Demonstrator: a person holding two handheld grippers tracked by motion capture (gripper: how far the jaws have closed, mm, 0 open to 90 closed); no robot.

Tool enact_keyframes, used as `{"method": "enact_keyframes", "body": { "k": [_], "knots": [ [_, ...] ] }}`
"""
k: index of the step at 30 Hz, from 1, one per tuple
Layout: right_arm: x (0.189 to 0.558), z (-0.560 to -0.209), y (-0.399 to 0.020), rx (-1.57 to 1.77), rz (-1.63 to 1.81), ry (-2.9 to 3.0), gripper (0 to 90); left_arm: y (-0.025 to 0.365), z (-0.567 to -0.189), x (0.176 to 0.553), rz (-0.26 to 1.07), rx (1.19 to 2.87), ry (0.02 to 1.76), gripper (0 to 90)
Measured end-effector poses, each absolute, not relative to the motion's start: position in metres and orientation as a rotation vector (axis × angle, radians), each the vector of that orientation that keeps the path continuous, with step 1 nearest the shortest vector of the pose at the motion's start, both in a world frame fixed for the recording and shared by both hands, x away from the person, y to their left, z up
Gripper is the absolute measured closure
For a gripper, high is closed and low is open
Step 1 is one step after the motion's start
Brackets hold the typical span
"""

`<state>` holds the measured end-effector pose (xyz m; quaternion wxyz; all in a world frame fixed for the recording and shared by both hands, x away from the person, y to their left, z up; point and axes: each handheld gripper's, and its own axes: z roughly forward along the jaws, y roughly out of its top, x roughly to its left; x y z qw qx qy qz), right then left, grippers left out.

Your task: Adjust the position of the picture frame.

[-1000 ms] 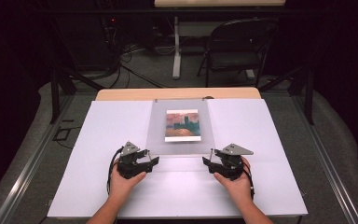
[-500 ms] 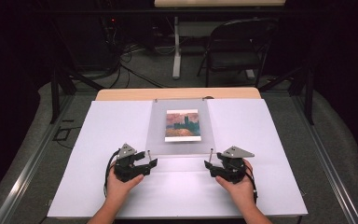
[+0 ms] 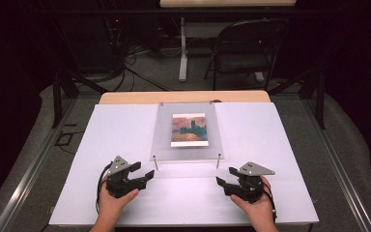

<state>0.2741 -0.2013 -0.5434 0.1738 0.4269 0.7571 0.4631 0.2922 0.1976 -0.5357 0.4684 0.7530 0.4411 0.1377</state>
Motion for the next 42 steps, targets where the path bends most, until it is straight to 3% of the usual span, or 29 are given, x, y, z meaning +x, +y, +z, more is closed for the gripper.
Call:
{"method": "enact_keyframes", "body": {
  "k": [22,34,42],
  "knots": [
    [0.274,-0.531,-0.216,1.207,1.289,2.151,42.8,0.213,-0.530,0.295,0.288,1.815,1.093,41.4],
    [0.291,-0.506,-0.221,1.214,1.304,2.137,35.9,0.218,-0.505,0.317,0.281,1.777,1.087,37.7],
    [0.323,-0.491,-0.226,1.261,1.310,2.158,34.5,0.218,-0.492,0.347,0.258,1.775,1.095,37.7]
  ]
}}
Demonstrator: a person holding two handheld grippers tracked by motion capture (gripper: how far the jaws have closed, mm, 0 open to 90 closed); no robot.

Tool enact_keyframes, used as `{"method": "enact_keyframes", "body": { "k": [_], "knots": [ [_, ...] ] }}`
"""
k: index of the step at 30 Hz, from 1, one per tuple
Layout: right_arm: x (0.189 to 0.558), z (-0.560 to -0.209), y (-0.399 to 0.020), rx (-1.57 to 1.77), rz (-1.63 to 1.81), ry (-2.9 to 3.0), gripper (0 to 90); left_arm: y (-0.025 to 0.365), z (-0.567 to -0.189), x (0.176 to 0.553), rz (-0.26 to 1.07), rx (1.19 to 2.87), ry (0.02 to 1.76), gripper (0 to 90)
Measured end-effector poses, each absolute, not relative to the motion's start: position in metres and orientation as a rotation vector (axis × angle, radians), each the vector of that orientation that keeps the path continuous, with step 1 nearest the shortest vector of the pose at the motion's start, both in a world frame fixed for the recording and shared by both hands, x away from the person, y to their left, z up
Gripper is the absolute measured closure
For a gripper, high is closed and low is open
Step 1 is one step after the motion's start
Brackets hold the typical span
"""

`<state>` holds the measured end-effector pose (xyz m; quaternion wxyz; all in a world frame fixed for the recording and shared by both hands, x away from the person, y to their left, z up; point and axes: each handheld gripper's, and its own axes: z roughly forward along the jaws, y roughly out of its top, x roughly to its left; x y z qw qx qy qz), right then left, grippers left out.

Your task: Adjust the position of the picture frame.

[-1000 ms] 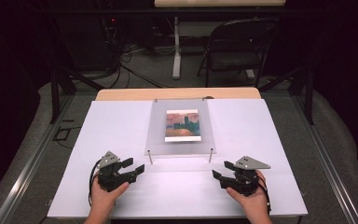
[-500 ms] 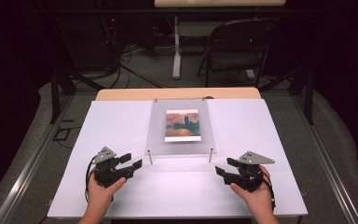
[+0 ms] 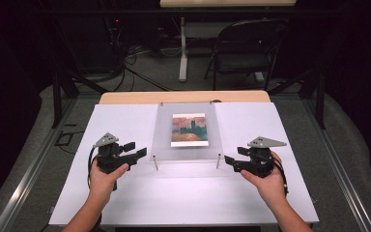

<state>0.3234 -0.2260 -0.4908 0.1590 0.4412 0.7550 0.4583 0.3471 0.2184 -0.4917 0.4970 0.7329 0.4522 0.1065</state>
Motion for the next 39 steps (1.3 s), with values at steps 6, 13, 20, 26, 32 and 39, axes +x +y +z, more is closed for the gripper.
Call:
{"method": "enact_keyframes", "body": {
  "k": [6,13,20,26,32,39],
  "knots": [
    [0.342,-0.492,-0.230,1.277,1.270,2.166,34.6,0.213,-0.484,0.363,0.270,1.792,1.096,37.2],
    [0.358,-0.497,-0.235,1.349,1.305,2.147,34.6,0.201,-0.482,0.381,0.257,1.810,1.103,36.5],
    [0.383,-0.492,-0.229,1.342,1.319,2.146,34.6,0.189,-0.477,0.408,0.225,1.809,1.129,36.5],
    [0.410,-0.489,-0.218,1.332,1.315,2.152,34.6,0.182,-0.483,0.431,0.206,1.806,1.153,36.5],
    [0.439,-0.490,-0.209,1.354,1.328,2.146,34.6,0.176,-0.491,0.453,0.209,1.812,1.186,37.4],
    [0.463,-0.499,-0.203,1.408,1.308,2.139,34.7,0.168,-0.495,0.468,0.214,1.817,1.207,37.8]
  ]
}}
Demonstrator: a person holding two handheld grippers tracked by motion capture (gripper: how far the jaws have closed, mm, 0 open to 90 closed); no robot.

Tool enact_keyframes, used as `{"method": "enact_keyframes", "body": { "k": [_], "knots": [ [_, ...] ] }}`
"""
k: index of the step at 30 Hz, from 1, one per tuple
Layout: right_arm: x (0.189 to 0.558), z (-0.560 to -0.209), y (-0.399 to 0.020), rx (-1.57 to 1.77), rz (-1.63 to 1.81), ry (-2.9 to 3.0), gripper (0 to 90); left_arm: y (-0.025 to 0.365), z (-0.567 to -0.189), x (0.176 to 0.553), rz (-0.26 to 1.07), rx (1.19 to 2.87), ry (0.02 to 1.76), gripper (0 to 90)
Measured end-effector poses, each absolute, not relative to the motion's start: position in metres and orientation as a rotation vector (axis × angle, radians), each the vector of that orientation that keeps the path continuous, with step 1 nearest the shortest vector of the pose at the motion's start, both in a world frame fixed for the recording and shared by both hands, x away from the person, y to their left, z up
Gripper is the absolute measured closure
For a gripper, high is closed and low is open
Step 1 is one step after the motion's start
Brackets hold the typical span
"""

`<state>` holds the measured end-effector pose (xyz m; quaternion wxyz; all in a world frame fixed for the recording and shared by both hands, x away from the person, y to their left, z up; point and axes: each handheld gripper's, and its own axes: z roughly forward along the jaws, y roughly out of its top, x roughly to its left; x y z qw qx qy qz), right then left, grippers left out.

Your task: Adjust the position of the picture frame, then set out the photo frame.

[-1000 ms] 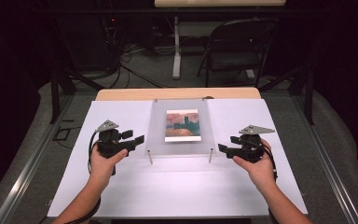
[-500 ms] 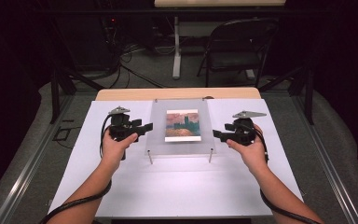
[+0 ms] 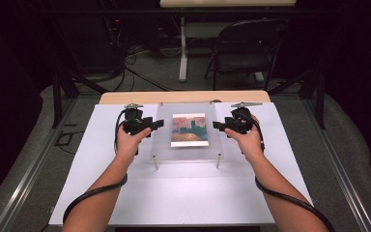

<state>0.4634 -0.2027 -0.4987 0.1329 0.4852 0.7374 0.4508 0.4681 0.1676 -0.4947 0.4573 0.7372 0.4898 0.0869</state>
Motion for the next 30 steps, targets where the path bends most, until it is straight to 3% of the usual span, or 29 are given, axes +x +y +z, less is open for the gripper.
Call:
{"method": "enact_keyframes", "body": {
  "k": [8,30],
  "knots": [
    [0.482,-0.501,-0.197,1.446,1.302,2.133,34.7,0.164,-0.502,0.485,0.241,1.819,1.250,37.0],
    [0.506,-0.525,-0.188,1.531,1.315,2.176,34.7,0.162,-0.534,0.503,0.142,1.823,1.313,35.8]
  ]
}}
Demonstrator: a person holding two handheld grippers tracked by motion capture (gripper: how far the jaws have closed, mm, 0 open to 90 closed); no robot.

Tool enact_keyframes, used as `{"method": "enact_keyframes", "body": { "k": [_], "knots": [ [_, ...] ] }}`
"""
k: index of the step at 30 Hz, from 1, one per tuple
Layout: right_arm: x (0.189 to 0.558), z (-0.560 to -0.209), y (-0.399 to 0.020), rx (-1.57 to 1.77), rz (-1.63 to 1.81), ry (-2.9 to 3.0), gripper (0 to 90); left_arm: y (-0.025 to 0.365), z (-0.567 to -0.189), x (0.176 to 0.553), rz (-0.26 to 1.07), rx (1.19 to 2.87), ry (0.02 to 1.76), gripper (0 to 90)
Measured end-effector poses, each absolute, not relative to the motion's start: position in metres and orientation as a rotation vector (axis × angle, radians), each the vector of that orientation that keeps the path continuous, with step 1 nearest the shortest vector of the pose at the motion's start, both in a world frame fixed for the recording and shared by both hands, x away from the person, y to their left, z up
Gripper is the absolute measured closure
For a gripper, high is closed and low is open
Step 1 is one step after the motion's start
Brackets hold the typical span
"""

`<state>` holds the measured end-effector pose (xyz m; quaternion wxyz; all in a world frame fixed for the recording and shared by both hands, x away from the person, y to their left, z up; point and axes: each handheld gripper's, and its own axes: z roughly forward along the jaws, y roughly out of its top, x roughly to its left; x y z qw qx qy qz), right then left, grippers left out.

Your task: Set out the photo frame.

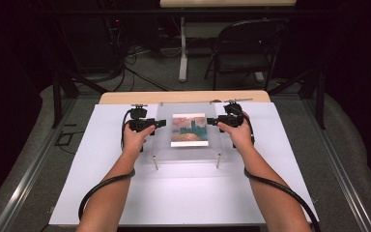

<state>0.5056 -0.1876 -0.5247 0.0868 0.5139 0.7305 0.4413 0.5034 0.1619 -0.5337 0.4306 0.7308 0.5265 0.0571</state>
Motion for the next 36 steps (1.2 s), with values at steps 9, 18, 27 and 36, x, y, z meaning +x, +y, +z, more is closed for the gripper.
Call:
{"method": "enact_keyframes", "body": {
  "k": [9,18,27,36],
  "knots": [
    [0.509,-0.538,-0.188,1.590,1.293,2.200,34.9,0.163,-0.544,0.505,0.089,1.809,1.349,33.0],
    [0.508,-0.538,-0.190,1.650,1.302,2.198,35.3,0.162,-0.544,0.506,0.064,1.805,1.371,32.0],
    [0.509,-0.544,-0.192,1.705,1.343,2.185,32.8,0.164,-0.546,0.505,0.029,1.787,1.379,30.6],
    [0.511,-0.547,-0.189,1.746,1.371,2.191,30.5,0.162,-0.548,0.505,-0.005,1.771,1.382,28.0]
  ]
}}
